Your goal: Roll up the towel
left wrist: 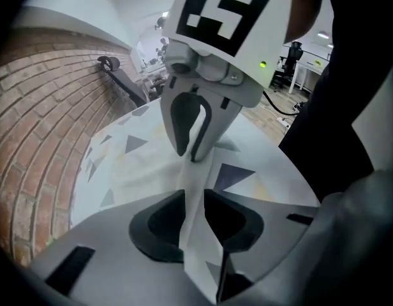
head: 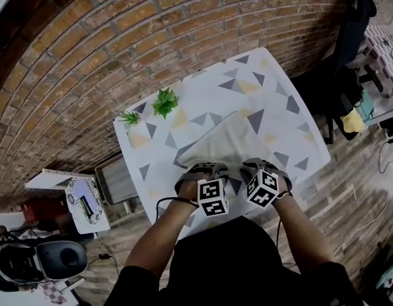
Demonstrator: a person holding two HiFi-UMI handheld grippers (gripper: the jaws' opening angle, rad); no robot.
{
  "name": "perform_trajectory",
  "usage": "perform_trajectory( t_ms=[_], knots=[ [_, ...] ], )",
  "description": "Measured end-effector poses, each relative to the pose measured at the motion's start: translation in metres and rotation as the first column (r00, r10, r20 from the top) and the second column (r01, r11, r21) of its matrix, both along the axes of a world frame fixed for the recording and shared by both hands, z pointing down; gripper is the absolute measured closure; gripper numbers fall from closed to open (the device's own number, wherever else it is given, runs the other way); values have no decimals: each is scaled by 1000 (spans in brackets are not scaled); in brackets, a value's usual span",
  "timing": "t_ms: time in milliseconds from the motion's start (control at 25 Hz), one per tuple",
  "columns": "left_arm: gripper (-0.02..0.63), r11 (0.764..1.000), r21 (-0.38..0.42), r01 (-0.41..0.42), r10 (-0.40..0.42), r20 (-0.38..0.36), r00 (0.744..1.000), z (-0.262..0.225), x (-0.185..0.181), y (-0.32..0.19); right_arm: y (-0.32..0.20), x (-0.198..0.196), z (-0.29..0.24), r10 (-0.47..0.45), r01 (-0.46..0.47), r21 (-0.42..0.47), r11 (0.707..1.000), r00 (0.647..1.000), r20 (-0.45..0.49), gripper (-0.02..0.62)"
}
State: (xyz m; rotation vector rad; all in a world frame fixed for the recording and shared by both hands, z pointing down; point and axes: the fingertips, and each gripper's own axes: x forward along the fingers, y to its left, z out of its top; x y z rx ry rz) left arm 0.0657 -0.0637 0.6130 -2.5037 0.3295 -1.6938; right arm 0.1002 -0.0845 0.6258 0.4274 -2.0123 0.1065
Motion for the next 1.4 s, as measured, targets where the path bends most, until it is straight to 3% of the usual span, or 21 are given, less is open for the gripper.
perform_trajectory(
  t_ms=[240, 520, 720, 960, 1400],
  knots=[
    [500, 1000, 25, -7, 8, -2, 1000, 16, -7, -11, 6, -5, -20, 55, -55, 25, 998, 998, -8, 506],
    [502, 1000, 27, 7, -6, -32, 999, 14, -5, -23, 32, -12, -4, 37, -38, -20, 999, 998, -55, 491],
    [500, 998, 35, 52, -51, -29, 998, 10, -6, -45, 11, -8, 4, -19, 18, -8, 1000, 997, -74, 492],
    [501, 990, 67, 122, -120, -26, 992, 2, -1, -66, -16, 1, 4, -49, 48, -42, 998, 999, -23, 500],
    [505, 992, 57, 109, -111, 22, 994, 2, 9, -71, -54, 10, 6, -73, 73, -64, 995, 997, 0, 491]
  ],
)
